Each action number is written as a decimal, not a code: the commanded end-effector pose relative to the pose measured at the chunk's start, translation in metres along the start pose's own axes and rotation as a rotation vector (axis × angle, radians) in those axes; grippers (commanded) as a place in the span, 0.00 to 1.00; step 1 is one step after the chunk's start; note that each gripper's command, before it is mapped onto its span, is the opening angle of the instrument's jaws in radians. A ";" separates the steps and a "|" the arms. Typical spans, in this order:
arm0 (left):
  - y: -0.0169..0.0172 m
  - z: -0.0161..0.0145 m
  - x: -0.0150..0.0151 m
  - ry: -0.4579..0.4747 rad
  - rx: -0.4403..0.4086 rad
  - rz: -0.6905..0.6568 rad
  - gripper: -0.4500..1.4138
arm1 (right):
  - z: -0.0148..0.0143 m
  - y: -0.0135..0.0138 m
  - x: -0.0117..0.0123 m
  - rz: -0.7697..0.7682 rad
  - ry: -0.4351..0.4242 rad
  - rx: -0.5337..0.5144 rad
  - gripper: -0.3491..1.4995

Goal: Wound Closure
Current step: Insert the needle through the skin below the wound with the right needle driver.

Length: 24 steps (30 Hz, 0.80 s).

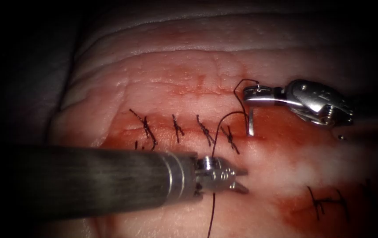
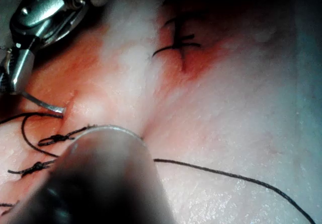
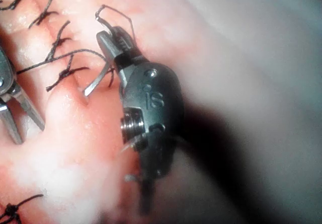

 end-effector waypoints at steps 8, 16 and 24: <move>-0.0002 0.0008 0.0000 0.001 -0.001 -0.005 0.26 | 0.0011 -0.0006 -0.0006 0.193 -0.004 0.047 0.00; -0.0004 0.0008 -0.0002 0.002 -0.003 -0.002 0.26 | 0.0020 -0.0010 -0.0010 0.457 -0.062 0.134 0.00; -0.0004 0.0006 -0.0003 0.003 -0.004 -0.001 0.26 | 0.0022 -0.0015 -0.0016 0.657 -0.023 0.197 0.00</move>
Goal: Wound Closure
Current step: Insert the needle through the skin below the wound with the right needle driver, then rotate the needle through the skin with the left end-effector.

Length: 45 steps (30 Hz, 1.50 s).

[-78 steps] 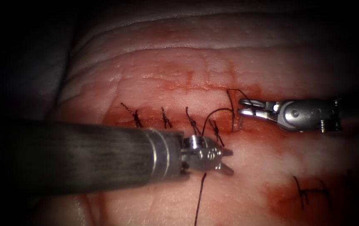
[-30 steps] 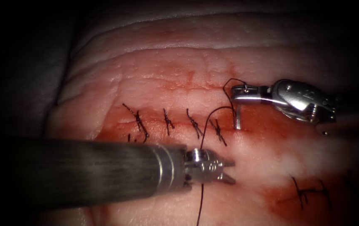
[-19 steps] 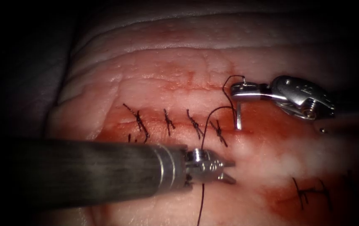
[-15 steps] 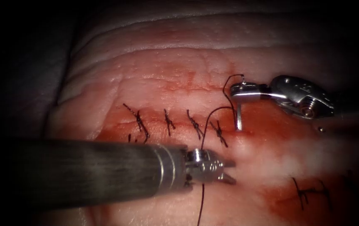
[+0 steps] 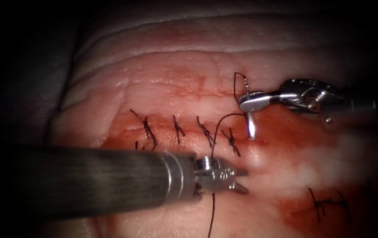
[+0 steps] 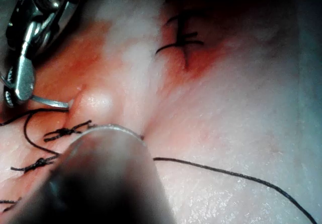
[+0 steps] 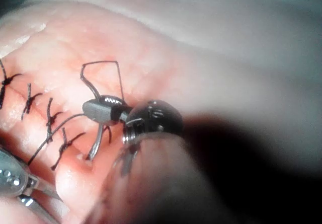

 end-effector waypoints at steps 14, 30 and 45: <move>-0.0001 0.0005 0.0000 0.001 -0.003 0.001 0.26 | 0.0028 -0.0005 -0.0042 0.306 -0.006 0.179 0.00; -0.0001 -0.0013 0.0005 0.016 0.004 -0.003 0.25 | 0.0029 -0.0028 -0.0056 0.197 0.103 0.043 0.21; -0.0005 -0.0048 0.0047 0.296 0.186 0.168 0.47 | -0.0045 0.0013 -0.0010 -0.080 0.233 -0.169 0.51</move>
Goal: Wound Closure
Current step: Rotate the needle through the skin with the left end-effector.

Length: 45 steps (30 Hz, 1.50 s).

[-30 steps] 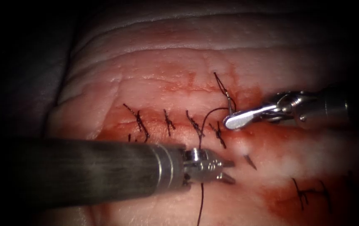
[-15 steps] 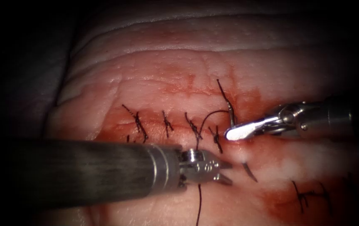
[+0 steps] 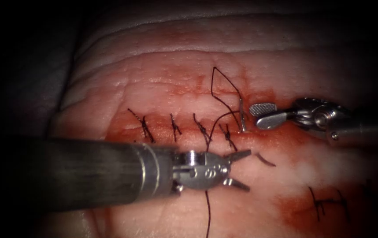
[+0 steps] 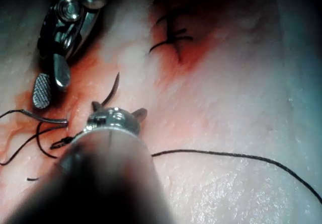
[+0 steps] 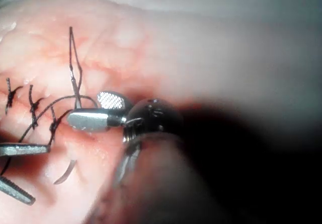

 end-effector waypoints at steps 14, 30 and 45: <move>-0.0007 0.0046 -0.0003 0.059 0.103 0.013 0.36 | -0.0034 0.0018 0.0006 0.002 0.063 -0.055 0.23; -0.0003 0.0045 -0.0002 0.189 0.021 -0.407 0.00 | -0.0026 0.0033 -0.0028 -0.029 0.056 -0.070 0.01; -0.0029 0.0002 0.0036 0.434 -0.319 -0.824 0.00 | -0.0019 0.0040 -0.0036 -0.431 -0.099 -0.368 0.00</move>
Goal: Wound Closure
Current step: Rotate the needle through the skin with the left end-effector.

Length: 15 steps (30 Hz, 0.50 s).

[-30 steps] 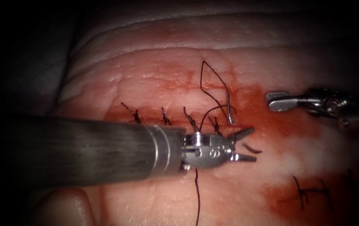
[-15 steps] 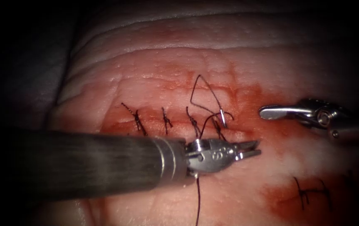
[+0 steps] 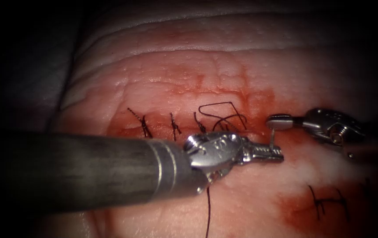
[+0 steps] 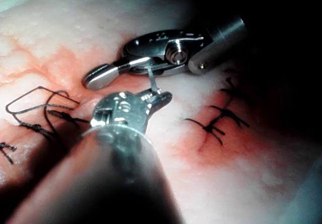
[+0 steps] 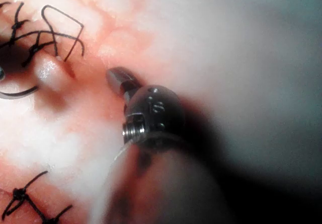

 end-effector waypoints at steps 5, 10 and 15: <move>0.0000 -0.0002 0.0005 -0.017 -0.105 -0.184 0.00 | 0.0013 0.0001 -0.0020 -0.106 -0.073 -0.041 0.00; 0.0015 -0.0008 0.0004 -0.045 -0.168 -0.292 0.00 | 0.0017 0.0008 -0.0031 -0.127 -0.081 -0.043 0.00; 0.0041 -0.0013 0.0011 -0.064 -0.217 -0.303 0.00 | 0.0021 0.0014 -0.0037 -0.139 -0.088 -0.042 0.00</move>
